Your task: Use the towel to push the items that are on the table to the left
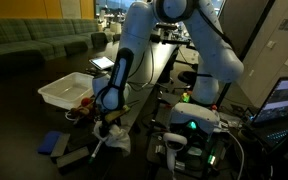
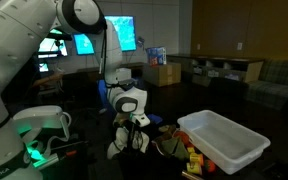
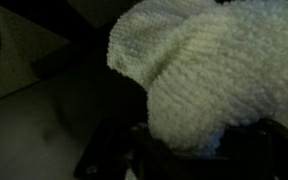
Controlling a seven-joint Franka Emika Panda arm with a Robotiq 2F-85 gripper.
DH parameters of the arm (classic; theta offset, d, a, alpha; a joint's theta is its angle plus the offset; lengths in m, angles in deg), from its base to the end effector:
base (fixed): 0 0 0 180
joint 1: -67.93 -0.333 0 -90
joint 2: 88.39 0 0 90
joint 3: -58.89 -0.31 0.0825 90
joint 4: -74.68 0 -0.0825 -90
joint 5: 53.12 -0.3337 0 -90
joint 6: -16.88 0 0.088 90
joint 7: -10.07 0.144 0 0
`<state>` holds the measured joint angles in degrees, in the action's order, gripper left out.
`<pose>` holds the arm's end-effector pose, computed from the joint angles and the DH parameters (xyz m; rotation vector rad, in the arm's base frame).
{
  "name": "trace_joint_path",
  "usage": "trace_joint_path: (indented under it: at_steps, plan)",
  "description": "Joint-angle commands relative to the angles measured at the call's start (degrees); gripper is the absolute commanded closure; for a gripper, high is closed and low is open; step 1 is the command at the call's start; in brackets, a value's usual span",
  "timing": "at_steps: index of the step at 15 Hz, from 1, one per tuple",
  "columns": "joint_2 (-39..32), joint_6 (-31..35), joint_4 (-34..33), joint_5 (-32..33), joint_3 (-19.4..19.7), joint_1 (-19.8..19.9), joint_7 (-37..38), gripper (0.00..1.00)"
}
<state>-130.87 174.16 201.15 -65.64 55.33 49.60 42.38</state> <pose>0.4382 0.1752 0.0358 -3.0555 0.6262 0.3622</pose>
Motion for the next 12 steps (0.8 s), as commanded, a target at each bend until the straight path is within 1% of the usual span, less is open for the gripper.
trace_joint_path:
  at_steps: [1,3,6,12]
  plan:
    - [0.31,1.37,0.28,-1.40,-1.56,-1.64,0.46,1.00]
    - [0.43,1.67,0.35,-1.31,-1.71,-1.77,0.17,1.00]
    - [0.65,2.32,0.62,-1.05,-0.93,-1.64,-0.01,1.00]
    - [2.28,5.70,3.30,0.06,2.80,-1.11,-0.88,1.00]
